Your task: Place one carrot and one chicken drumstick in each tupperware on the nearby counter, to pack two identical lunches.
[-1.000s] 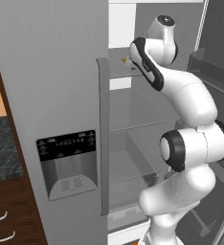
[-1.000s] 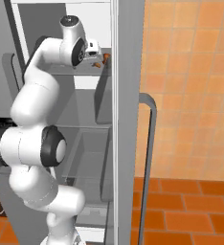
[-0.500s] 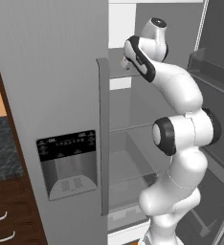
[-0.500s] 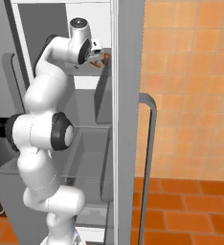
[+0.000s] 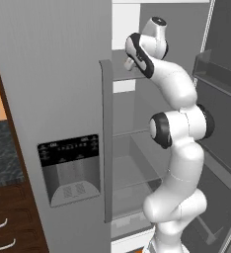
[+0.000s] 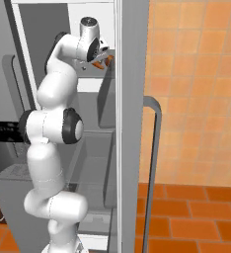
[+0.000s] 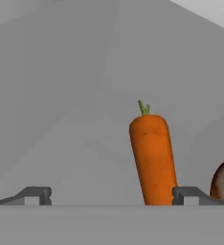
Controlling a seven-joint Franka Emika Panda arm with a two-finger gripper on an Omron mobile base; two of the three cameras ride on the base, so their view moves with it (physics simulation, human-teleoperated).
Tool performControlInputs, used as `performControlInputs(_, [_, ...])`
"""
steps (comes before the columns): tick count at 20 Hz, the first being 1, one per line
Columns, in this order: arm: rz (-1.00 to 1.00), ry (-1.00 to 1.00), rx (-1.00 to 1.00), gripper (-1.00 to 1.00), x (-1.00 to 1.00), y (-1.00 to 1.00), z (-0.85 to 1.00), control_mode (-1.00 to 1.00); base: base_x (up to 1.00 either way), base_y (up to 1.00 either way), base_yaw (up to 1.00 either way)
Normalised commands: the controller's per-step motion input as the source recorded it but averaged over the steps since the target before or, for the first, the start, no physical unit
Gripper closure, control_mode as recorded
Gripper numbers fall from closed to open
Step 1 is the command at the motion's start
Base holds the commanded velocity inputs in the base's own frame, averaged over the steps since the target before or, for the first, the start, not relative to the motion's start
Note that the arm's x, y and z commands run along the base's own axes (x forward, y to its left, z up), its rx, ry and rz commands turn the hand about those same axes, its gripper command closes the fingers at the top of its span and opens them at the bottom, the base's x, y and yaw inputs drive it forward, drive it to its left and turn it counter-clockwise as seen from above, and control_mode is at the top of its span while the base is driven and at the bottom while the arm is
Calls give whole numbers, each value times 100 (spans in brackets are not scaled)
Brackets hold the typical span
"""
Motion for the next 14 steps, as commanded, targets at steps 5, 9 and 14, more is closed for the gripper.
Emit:
performControlInputs(5, [12, 21, -1, -100, 13, 0, -8, -100, 0, 0, 0])
performControlInputs(9, [7, 3, -5, -100, 1, 0, -2, -100, 0, 0, 0])
performControlInputs(14, [6, -1, -8, -100, 0, 0, -54, -100, 0, 0, 0])
